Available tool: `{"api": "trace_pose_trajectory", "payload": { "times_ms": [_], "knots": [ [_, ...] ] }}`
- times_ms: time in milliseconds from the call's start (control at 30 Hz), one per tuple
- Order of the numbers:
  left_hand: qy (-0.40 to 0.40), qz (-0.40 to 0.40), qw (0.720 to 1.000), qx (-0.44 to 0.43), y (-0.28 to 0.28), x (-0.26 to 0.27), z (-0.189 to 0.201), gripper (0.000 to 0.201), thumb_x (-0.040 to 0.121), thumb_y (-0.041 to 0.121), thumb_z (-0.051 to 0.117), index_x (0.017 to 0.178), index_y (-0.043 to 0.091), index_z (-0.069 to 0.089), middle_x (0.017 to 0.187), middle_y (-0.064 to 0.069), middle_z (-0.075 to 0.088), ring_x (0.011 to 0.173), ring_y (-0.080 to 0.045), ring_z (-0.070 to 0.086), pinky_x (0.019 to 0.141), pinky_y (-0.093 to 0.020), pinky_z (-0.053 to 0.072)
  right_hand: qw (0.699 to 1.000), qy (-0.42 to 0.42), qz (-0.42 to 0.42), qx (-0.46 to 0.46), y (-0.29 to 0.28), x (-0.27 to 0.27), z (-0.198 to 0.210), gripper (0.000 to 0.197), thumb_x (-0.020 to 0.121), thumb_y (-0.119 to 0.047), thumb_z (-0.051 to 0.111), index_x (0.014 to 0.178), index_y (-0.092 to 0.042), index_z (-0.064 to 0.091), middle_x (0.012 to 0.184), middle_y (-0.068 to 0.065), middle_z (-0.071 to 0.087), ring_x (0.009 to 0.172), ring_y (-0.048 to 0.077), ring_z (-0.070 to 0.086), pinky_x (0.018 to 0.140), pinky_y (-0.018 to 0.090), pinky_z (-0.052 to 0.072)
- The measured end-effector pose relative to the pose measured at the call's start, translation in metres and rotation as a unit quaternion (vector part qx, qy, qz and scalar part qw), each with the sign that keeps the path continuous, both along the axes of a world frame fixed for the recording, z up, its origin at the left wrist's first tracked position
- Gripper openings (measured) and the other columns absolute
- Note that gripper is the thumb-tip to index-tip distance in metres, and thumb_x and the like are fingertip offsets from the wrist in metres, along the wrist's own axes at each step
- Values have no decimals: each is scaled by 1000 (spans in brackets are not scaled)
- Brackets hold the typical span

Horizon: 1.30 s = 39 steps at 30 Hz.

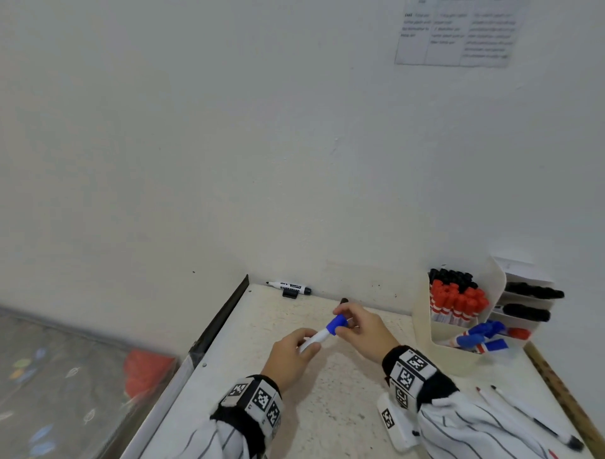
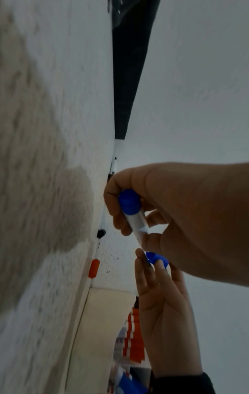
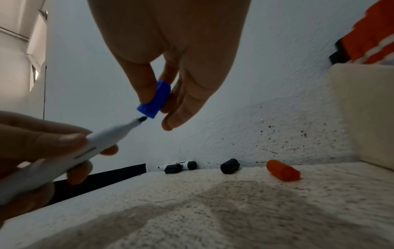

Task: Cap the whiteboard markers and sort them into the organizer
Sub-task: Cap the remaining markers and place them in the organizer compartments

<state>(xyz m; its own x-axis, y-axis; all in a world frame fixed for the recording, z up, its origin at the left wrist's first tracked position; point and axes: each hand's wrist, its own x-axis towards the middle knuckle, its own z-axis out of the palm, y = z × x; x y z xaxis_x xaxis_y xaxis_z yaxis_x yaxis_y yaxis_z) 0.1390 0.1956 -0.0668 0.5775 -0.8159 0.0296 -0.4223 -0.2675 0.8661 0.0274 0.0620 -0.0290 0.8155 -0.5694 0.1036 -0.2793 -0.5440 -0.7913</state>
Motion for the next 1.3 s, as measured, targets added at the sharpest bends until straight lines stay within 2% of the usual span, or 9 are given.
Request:
{"api": "trace_pose_trajectory", "payload": {
  "times_ms": [100, 233, 400, 533, 667, 800, 967, 1167, 1300],
  "knots": [
    [-17, -30, 999, -12, -1, -15, 6, 26, 92, 28, 54, 116, 21, 59, 93, 7, 57, 75, 0, 50, 63, -9, 37, 1000, 14, 11, 16, 3, -21, 0, 24, 82, -9, 62, 91, -29, 54, 91, -6, 58, 79, 11, 56, 77, 20, 48],
    [-40, -64, 997, -19, 2, -30, 16, 27, 85, 25, 64, 111, 23, 59, 90, 6, 56, 69, 0, 51, 61, -6, 40, 998, 28, -15, 62, 5, -41, -3, 16, 88, -13, 54, 78, -25, 50, 74, 0, 52, 63, 12, 46, 64, 24, 39],
    [-162, -98, 982, -18, 3, -53, 28, 31, 87, 23, 62, 117, 24, 59, 100, 4, 61, 85, -8, 54, 80, -19, 43, 990, -48, -87, 104, 17, -56, -5, 30, 98, -29, 39, 70, -19, 38, 58, -2, 35, 49, 10, 32, 52, 24, 27],
    [-277, -107, 955, 12, 7, -67, 43, 26, 96, 37, 43, 112, 26, 60, 77, 6, 58, 75, -14, 53, 61, -25, 37, 984, -91, -111, 102, 21, -62, -8, 31, 97, -24, 39, 67, -21, 34, 60, 1, 35, 42, 5, 28, 45, 20, 26],
    [-210, -156, 965, 24, 5, -76, 55, 26, 96, 38, 42, 79, 25, 57, 57, 8, 42, 55, -9, 40, 53, -25, 30, 978, -134, -126, 103, 28, -68, -6, 33, 96, -20, 40, 64, -24, 35, 83, 21, 54, 44, 2, 31, 46, 17, 27],
    [-42, -177, 983, 22, 7, -84, 66, 27, 96, 34, 44, 87, 20, 65, 58, 9, 47, 41, 1, 39, 47, -12, 31, 981, -166, -74, 72, 33, -83, 1, 30, 97, -13, 39, 68, -21, 35, 51, -11, 40, 46, 3, 31, 49, 19, 29],
    [-259, -135, 956, 33, 3, -98, 63, 29, 96, 42, 39, 84, 26, 60, 54, 7, 42, 50, -8, 39, 49, -22, 28, 977, -142, -110, 114, 29, -90, 9, 30, 98, -14, 35, 68, -15, 32, 56, -5, 32, 37, 2, 28, 38, 14, 23],
    [-35, -183, 982, 30, 1, -100, 76, 31, 96, 36, 44, 85, 16, 66, 57, 10, 48, 40, 3, 42, 44, -8, 31, 985, -148, -53, 75, 31, -103, 14, 26, 98, -13, 36, 73, -14, 32, 56, -5, 32, 43, 2, 29, 43, 14, 27],
    [-193, -170, 965, 54, 0, -105, 74, 34, 96, 41, 42, 66, 30, 54, 51, 8, 40, 50, -6, 37, 52, -21, 30, 979, -153, -67, 120, 30, -107, 15, 27, 98, -11, 34, 71, -12, 30, 57, -3, 30, 38, 1, 27, 39, 14, 24]
  ]
}}
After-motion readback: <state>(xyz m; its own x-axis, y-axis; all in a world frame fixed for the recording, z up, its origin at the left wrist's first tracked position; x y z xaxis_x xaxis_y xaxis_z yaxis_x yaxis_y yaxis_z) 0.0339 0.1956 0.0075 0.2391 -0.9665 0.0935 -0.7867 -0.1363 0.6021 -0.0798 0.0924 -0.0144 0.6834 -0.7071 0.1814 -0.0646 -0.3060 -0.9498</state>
